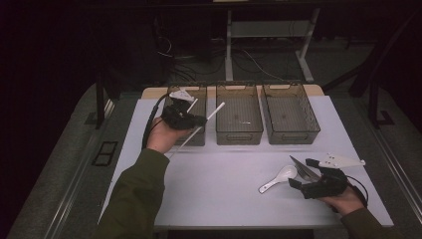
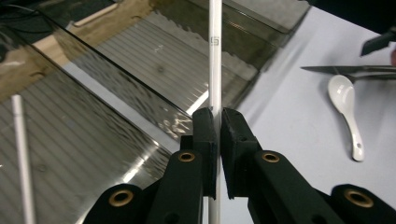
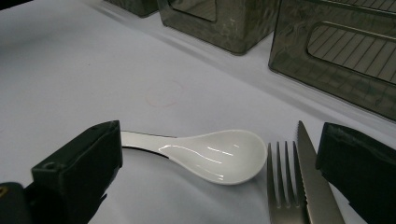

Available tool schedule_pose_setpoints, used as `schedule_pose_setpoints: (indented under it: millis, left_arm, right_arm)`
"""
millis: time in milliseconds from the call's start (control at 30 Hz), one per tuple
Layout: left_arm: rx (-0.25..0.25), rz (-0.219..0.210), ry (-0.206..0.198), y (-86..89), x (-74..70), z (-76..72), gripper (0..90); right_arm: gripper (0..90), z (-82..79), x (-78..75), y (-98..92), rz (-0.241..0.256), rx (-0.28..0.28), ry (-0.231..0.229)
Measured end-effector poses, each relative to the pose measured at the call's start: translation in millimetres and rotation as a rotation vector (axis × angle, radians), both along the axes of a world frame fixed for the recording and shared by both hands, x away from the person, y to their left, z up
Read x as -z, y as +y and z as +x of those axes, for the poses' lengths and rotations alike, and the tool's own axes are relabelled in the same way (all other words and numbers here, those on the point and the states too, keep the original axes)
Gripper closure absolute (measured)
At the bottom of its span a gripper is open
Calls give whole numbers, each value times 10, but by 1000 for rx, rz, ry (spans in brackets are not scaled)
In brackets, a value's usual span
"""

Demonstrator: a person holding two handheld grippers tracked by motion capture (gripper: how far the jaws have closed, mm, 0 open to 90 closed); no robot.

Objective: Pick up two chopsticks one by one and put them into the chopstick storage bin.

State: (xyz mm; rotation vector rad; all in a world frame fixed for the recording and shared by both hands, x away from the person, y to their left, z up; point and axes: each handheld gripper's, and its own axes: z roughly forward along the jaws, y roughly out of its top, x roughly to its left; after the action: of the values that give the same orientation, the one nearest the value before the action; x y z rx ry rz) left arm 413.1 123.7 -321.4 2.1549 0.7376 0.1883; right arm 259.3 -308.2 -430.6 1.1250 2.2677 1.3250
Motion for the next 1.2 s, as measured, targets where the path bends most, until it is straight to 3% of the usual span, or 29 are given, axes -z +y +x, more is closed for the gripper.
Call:
schedule_pose_setpoints:
  millis: [300,433,667,967,1067,1133,1200]
  left_arm:
    - [-30,9,-31,61,-260,290,846]
    - [-42,4,-48,94,-292,431,846]
    - [-65,18,-41,126,-301,677,846]
    - [-88,42,-59,149,-423,850,846]
    - [-93,46,-73,179,-406,873,846]
    - [-96,64,-81,201,-345,890,845]
    - [-107,54,-73,217,-254,906,845]
  right_arm:
    - [6,-2,-4,-15,5,1,-2]
    - [7,-1,-3,-10,5,-1,-3]
    - [6,-2,-4,-23,10,4,0]
    - [6,-1,-2,-28,11,-1,-1]
    - [7,-1,-2,-31,13,-1,-1]
    - [6,-2,-3,-29,13,-3,-2]
    - [7,-1,-2,-29,13,-3,-2]
